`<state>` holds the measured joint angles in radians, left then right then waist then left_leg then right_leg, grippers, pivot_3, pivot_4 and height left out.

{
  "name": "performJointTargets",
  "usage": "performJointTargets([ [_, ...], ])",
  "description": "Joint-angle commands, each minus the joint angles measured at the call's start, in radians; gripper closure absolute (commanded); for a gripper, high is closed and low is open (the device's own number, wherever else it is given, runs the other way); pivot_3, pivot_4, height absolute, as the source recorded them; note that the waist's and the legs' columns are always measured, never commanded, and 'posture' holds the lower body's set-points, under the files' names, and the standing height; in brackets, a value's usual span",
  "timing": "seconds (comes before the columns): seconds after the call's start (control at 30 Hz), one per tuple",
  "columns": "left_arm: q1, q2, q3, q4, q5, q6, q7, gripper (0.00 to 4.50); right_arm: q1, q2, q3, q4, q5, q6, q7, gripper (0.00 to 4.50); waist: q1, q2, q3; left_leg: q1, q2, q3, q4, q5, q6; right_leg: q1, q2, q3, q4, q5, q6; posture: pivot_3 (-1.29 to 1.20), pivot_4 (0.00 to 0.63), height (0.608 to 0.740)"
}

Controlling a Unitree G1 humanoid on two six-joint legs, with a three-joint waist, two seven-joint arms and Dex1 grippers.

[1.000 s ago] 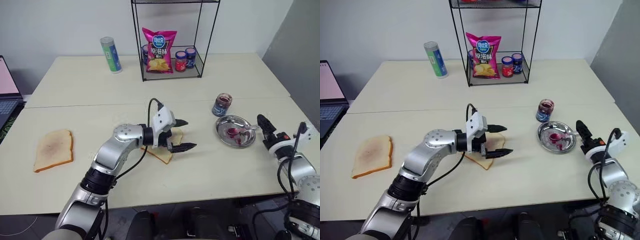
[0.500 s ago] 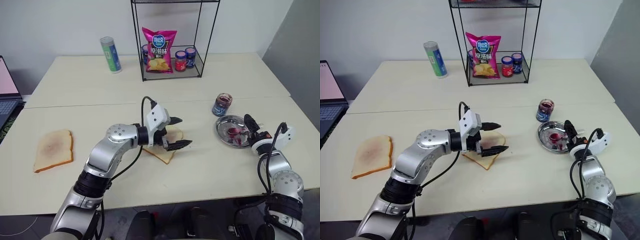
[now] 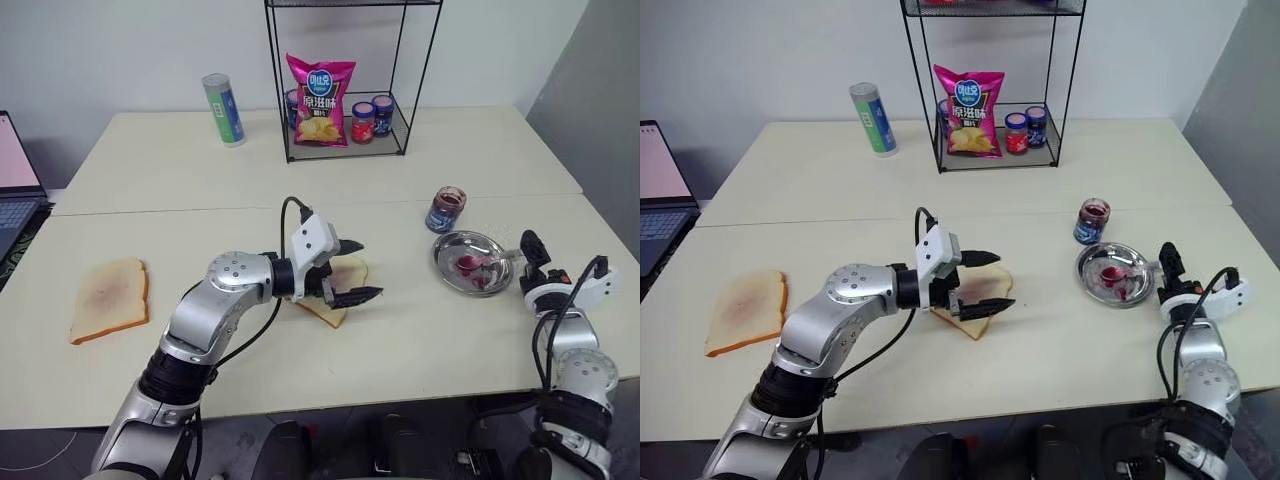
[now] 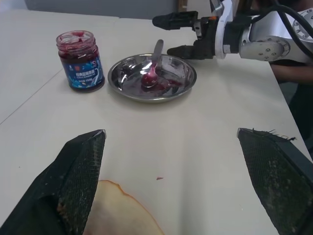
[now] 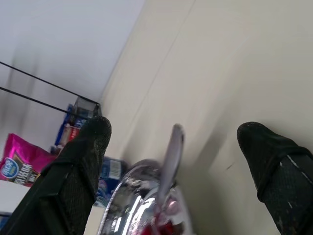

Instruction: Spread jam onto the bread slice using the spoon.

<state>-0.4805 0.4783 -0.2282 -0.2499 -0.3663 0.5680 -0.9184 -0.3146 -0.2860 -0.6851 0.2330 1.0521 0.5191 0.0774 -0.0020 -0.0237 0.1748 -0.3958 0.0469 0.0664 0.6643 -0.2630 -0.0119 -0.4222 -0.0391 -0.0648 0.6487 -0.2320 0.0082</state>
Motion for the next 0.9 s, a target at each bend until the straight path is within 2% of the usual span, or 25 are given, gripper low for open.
performJointTargets([
  [0.03, -0.017, 0.008, 0.016, -0.013, -0.022, -0.017, -0.03, 0.01, -0.037, -0.124, -0.019, 0.092, 0.004, 0.056, 0.107, 0.0, 0.0, 0.001, 0.0, 0.001, 0.0, 0.0, 0.0, 0.0, 0.0, 0.0, 0.0, 0.0, 0.0, 0.0, 0.0, 0.0, 0.15, 0.74],
  [0.37, -0.037, -0.004, -0.014, 0.01, -0.035, -0.011, -0.08, 0.01, -0.086, -0.319, 0.053, 0.278, -0.036, 0.257, 0.312, 0.0, -0.001, 0.0, 0.0, 0.001, -0.001, 0.001, 0.0, 0.0, 0.0, 0.0, 0.002, 0.0, 0.0, 0.0, 0.0, 0.0, 0.15, 0.74],
  [0.5, -0.055, -0.008, -0.017, 0.031, -0.028, -0.028, -0.093, 0.01, -0.127, -0.368, 0.085, 0.383, -0.093, 0.271, 0.375, 0.0, 0.001, 0.0, 0.0, 0.001, -0.002, 0.001, 0.0, 0.0, 0.0, 0.001, 0.002, 0.0, 0.0, 0.0, 0.0, 0.0, 0.15, 0.74],
  [0.9, -0.02, -0.01, -0.01, -0.024, -0.035, -0.007, -0.049, 0.01, -0.264, -0.314, 0.069, 0.51, -0.154, 0.222, 0.417, 0.0, -0.001, 0.0, 0.0, 0.001, -0.001, 0.002, 0.0, 0.0, 0.0, 0.001, 0.003, 0.001, 0.0, 0.0, 0.001, 0.0, 0.15, 0.74],
])
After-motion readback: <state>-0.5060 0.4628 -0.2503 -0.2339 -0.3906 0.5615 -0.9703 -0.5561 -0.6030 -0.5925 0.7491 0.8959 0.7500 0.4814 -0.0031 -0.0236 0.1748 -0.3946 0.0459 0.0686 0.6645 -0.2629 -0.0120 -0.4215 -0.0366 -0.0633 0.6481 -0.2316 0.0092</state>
